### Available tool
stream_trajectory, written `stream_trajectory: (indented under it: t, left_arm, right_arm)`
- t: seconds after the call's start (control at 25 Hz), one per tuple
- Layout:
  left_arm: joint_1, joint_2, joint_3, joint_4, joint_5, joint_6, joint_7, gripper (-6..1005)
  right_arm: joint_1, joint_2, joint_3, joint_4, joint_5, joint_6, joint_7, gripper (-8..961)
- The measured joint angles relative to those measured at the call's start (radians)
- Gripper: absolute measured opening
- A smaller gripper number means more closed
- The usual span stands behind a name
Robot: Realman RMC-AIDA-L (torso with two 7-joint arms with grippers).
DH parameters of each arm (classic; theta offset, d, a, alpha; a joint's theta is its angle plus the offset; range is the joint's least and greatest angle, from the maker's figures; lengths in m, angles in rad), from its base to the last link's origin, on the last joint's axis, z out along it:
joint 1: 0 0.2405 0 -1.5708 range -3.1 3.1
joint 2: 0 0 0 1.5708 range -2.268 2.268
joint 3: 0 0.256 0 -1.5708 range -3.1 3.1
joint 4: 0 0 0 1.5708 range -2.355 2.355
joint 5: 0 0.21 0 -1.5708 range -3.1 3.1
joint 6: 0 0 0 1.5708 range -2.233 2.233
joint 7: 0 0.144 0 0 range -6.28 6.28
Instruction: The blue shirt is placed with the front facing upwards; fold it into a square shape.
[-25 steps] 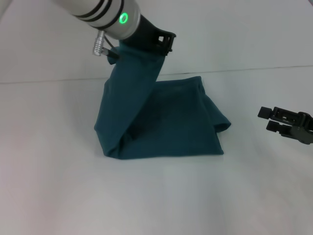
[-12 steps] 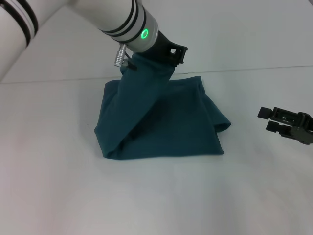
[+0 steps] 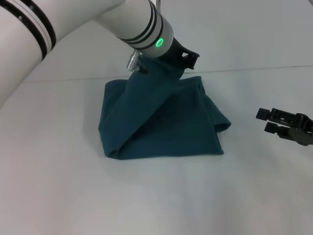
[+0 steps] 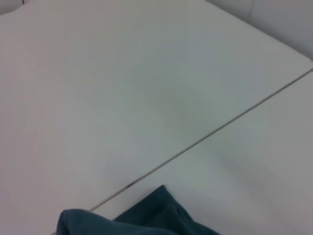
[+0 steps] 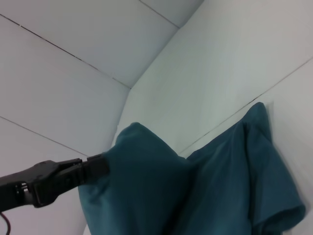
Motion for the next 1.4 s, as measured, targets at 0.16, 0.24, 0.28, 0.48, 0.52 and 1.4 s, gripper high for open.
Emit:
stream_trajectory:
  t: [0.16, 0.24, 0.28, 0.48, 0.52, 1.4]
  left_arm:
    - [0.000, 0.000, 0.005, -0.011, -0.003, -0.008, -0.001, 78]
    - [0.000, 0.000, 0.009, -0.025, -0.003, -0.017, -0.001, 81]
    - [0.000, 0.000, 0.010, -0.033, -0.003, -0.022, -0.001, 83]
    - [0.002, 0.001, 0.017, -0.056, -0.003, -0.046, 0.005, 90]
    - [0.004, 0.001, 0.019, -0.056, -0.003, -0.051, 0.006, 92]
    - [0.166, 0.008, 0.062, 0.167, -0.245, -0.081, 0.158, 483]
  right_arm:
    - [0.004, 0.002, 0.000, 0.000, -0.001, 0.001, 0.000, 862]
    - [0.011, 0.005, 0.000, 0.000, -0.005, 0.003, -0.001, 862]
    - [0.015, 0.006, 0.000, 0.000, -0.007, 0.004, -0.001, 862]
    - [0.028, 0.009, 0.000, 0.000, -0.013, 0.006, -0.001, 862]
    - [0.030, 0.009, 0.000, 0.000, -0.013, 0.006, -0.001, 862]
    - [0.049, 0.007, 0.000, 0.012, -0.028, 0.028, 0.001, 863]
